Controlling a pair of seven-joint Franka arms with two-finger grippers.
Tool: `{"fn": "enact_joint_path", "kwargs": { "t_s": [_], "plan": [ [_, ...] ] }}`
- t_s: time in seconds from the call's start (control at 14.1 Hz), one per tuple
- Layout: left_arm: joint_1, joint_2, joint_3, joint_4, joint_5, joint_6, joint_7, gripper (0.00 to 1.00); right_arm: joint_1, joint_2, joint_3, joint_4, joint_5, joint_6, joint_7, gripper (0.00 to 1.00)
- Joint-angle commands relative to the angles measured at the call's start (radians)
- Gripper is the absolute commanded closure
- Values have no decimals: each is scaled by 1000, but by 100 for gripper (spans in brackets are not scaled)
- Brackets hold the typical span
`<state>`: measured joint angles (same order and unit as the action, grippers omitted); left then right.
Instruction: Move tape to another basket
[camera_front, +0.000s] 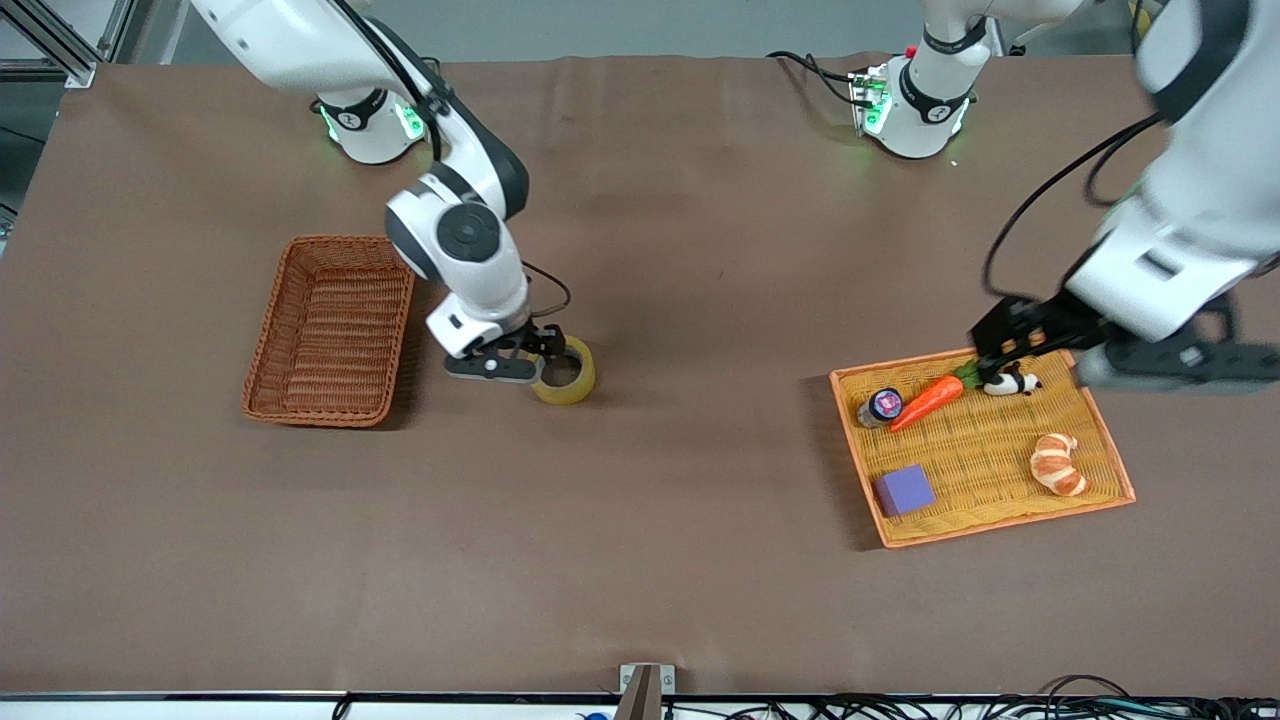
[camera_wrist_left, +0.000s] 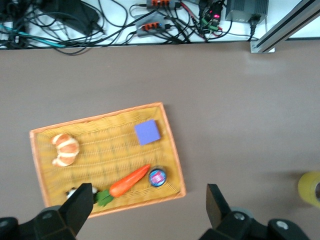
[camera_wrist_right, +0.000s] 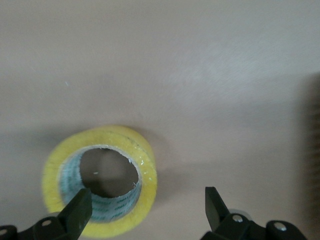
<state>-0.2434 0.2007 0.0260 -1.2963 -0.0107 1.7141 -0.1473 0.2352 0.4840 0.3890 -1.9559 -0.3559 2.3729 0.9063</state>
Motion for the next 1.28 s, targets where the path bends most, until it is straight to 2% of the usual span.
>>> {"fn": "enact_joint_path", "kwargs": {
  "t_s": [0.0, 0.14, 0.36, 0.5, 0.71, 0.78, 0.92, 0.99, 1.14, 1.21],
  "plan": [
    [68, -205, -12, -246, -25, 16, 107, 0, 4, 56, 7, 31, -67, 20, 32, 0],
    [105, -250, -9, -325, -28, 10, 120, 0, 4, 68, 7, 28, -72, 34, 34, 0],
    [160, -256, -9, -382, -28, 13, 124, 0, 6, 79, 7, 18, -89, 43, 34, 0],
    [173, -268, -8, -417, -26, 18, 129, 0, 3, 97, 7, 15, -130, 45, 34, 0],
    [173, -267, -8, -446, -14, 35, 127, 0, -7, 110, 5, 15, -152, 52, 36, 5],
    [173, -267, -9, -457, -14, 45, 123, 0, -10, 114, 2, 12, -153, 68, 36, 10],
    [173, -267, -8, -465, -14, 59, 121, 0, -5, 117, 2, 14, -153, 66, 34, 36],
    [174, -267, -8, -475, -14, 73, 120, 0, -8, 116, 5, 15, -153, 62, 34, 59],
    [174, -264, -8, -483, -14, 102, 118, 0, -8, 116, 5, 18, -144, 58, 75, 93],
    [174, -259, -8, -483, -14, 107, 117, 0, -8, 116, 5, 25, -146, 58, 127, 100]
  ]
}}
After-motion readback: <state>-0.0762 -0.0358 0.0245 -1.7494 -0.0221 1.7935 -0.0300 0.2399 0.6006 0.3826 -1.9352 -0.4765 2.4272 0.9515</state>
